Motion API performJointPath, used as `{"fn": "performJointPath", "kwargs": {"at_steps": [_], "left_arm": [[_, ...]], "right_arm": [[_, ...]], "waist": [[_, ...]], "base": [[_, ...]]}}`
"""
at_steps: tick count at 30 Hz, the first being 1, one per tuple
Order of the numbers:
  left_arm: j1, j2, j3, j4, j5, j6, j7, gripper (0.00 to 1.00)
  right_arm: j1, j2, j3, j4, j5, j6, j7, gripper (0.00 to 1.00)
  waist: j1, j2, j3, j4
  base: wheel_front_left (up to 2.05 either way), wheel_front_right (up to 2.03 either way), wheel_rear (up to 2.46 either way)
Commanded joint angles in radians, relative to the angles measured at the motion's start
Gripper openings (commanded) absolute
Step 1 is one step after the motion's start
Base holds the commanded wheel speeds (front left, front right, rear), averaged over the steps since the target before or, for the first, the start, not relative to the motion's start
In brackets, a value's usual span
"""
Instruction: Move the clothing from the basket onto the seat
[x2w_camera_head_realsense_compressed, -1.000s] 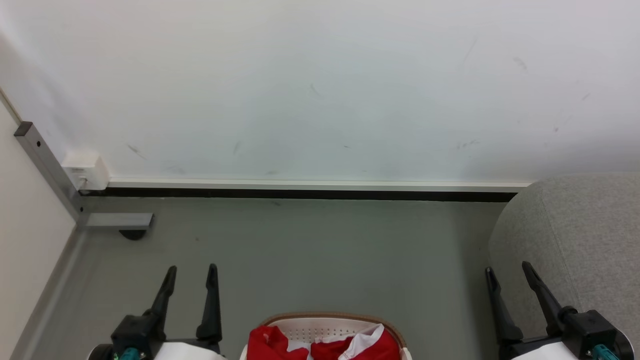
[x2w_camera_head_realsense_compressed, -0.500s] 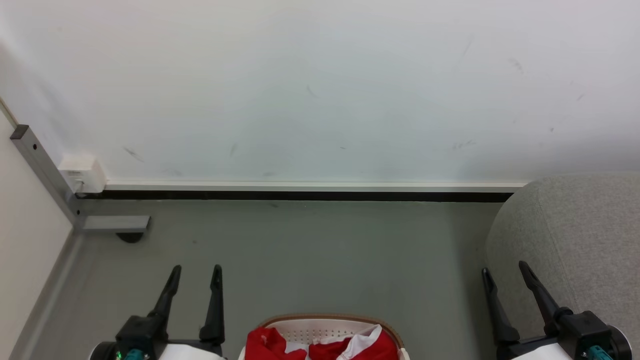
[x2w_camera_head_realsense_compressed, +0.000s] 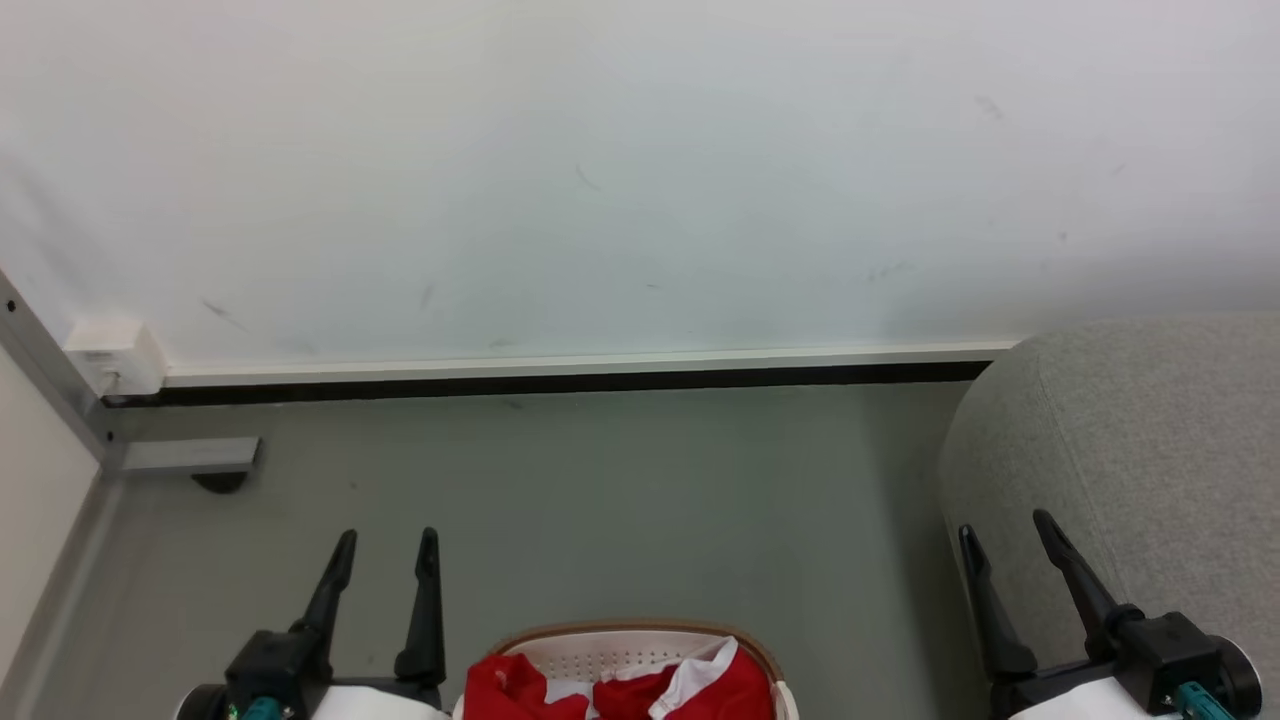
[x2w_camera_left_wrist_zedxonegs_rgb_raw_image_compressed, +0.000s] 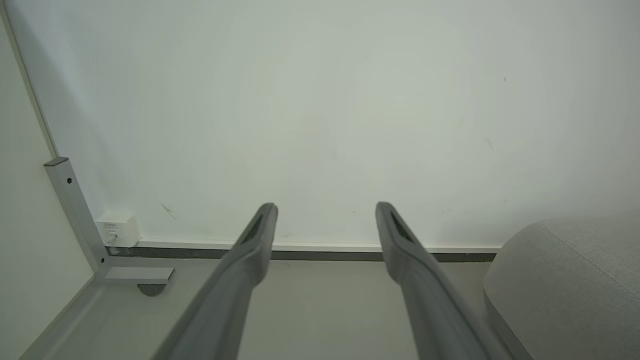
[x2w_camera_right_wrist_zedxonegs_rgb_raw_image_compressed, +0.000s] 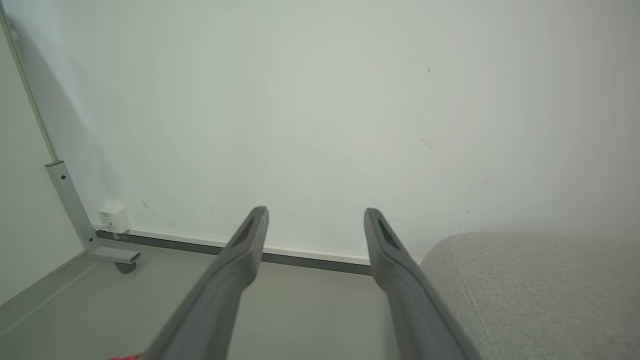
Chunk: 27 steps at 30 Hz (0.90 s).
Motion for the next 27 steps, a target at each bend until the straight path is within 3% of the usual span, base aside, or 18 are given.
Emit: {"fn": "performJointPath", "kwargs": {"at_steps": [1, 12, 21, 27], "left_arm": [[-0.006, 0.007, 0.001, 0.000, -0.005, -0.002, -0.001, 1.00], [-0.108, 0.007, -0.020, 0.074, 0.035, -0.026, -0.001, 1.00], [-0.259, 0.044, -0.037, 0.393, 0.047, -0.078, -0.001, 1.00], [-0.396, 0.089, -0.107, 0.633, 0.094, -0.117, 0.020, 1.00]], "right_arm": [[-0.021, -0.007, 0.007, -0.001, 0.003, -0.002, 0.000, 1.00], [-0.133, -0.033, 0.044, -0.057, 0.013, -0.002, 0.000, 1.00], [-0.227, -0.007, 0.027, -0.137, 0.023, -0.002, 0.000, 1.00], [-0.278, 0.014, 0.014, -0.198, 0.029, -0.002, 0.000, 1.00]], "waist": [[0.0000, -0.0001, 0.013, -0.014], [0.0000, -0.0001, 0.177, -0.102], [0.0000, -0.0001, 0.336, -0.170], [0.0000, -0.0001, 0.466, -0.211]], "base": [[0.00, 0.00, 0.00], [0.00, 0.00, 0.00], [0.00, 0.00, 0.00], [0.00, 0.00, 0.00]]}}
